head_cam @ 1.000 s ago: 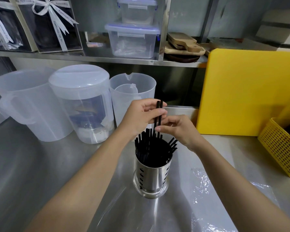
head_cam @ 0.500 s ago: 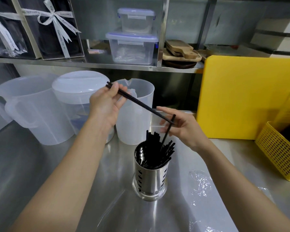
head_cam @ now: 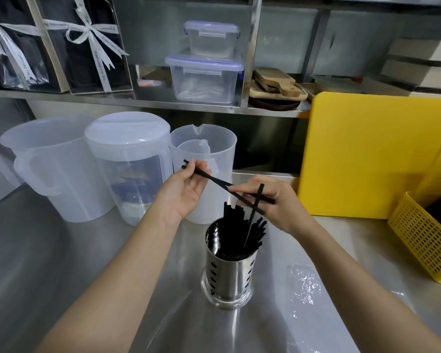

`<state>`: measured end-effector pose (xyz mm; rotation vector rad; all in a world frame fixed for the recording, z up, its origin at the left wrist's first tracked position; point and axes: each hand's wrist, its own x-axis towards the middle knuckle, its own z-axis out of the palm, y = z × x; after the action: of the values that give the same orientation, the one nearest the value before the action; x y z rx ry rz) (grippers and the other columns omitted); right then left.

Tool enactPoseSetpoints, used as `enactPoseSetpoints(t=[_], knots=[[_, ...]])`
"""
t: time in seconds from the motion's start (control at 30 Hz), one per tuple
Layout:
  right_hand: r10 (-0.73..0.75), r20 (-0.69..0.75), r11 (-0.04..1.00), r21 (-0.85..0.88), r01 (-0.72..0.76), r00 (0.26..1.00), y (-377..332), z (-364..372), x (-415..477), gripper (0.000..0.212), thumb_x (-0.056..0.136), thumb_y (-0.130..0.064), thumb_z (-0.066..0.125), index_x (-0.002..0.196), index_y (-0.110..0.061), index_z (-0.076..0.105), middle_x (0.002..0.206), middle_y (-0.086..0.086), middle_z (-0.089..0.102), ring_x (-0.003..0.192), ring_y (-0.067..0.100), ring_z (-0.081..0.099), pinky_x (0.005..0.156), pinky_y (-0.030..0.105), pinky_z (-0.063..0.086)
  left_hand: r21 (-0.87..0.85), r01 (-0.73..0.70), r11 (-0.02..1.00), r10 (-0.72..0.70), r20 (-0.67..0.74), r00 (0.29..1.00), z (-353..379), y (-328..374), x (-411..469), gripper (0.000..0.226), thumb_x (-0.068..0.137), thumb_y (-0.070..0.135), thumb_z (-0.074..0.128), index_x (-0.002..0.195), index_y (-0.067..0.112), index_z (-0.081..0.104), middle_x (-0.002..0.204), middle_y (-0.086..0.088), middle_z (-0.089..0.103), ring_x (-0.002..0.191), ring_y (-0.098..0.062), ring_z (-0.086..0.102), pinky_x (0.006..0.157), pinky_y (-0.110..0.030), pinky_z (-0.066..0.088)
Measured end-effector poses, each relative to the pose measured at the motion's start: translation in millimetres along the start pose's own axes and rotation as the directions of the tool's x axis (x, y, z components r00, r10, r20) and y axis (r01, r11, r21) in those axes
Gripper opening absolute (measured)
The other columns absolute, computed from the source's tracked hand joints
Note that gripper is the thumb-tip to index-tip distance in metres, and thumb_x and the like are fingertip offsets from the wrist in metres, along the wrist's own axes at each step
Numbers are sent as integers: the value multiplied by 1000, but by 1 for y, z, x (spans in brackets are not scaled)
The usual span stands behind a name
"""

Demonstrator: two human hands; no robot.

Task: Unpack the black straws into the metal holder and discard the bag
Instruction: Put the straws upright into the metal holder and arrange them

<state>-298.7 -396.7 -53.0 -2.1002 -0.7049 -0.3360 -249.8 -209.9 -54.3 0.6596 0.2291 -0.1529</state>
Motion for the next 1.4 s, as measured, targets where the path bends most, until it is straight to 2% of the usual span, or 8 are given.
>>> enactPoseSetpoints(t=[0.13,0.33,0.63,0.83,0.97,1.1,1.2,1.4], knots=[[104,82,967,-241,-81,991,8,-1,4,75,81,11,57,131,-40,35,99,-2,53,74,9,49,68,15,47,-14,6,1000,-6,35,999,-17,3,12,12,91,11,51,88,6,61,67,-1,73,66,-9,71,63,-27,60],[164,20,941,-302,-151,986,33,3,0,50,86,4,54,125,-28,54,97,-7,53,74,3,49,68,13,43,-16,-53,998,53,40,998,-25,12,19,10,91,13,52,88,11,60,69,2,73,70,-8,72,65,-27,60],[100,-51,981,169,-90,994,-6,-3,13,41,74,-16,73,111,-28,61,88,6,63,74,9,57,71,15,48,25,33,999,-31,-56,998,3,3,10,13,90,0,51,77,0,55,51,-8,67,50,-14,68,53,-27,58],[9,-437,978,192,83,899,-30,-9,14,19,85,-32,54,69,-25,62,54,-13,56,51,3,49,51,13,37,292,84,953,-72,-52,996,11,-11,-7,6,86,9,60,81,7,59,71,-6,69,68,-17,69,64,-30,59],[120,-428,967,255,-7,896,-34,-27,11,35,92,-24,51,59,-16,58,44,-6,46,43,5,39,44,15,31,684,-157,713,219,-4,976,2,-13,-8,3,86,14,59,84,15,59,86,-4,67,84,-18,65,83,-31,51],[242,-7,967,77,-241,970,-26,-12,2,29,88,-27,58,62,-14,59,49,-6,49,47,6,45,49,14,36,826,-330,458,292,211,933,-1,-15,-8,8,85,13,58,81,20,59,82,-2,68,79,-14,65,82,-30,48],[350,343,936,-83,-342,872,-14,1,-6,29,73,-41,72,90,-19,67,73,-1,60,65,9,54,60,20,43,876,-376,303,197,328,924,-1,-22,-6,7,84,13,61,81,19,61,86,-7,68,83,-19,64,84,-31,47],[419,-39,866,318,-386,907,13,-17,-2,9,85,-23,63,86,-15,67,58,-15,57,52,-3,48,54,17,36,893,-425,150,-44,436,899,-4,-29,-2,20,85,15,63,104,11,63,101,-2,65,98,-14,61,92,-25,47]])
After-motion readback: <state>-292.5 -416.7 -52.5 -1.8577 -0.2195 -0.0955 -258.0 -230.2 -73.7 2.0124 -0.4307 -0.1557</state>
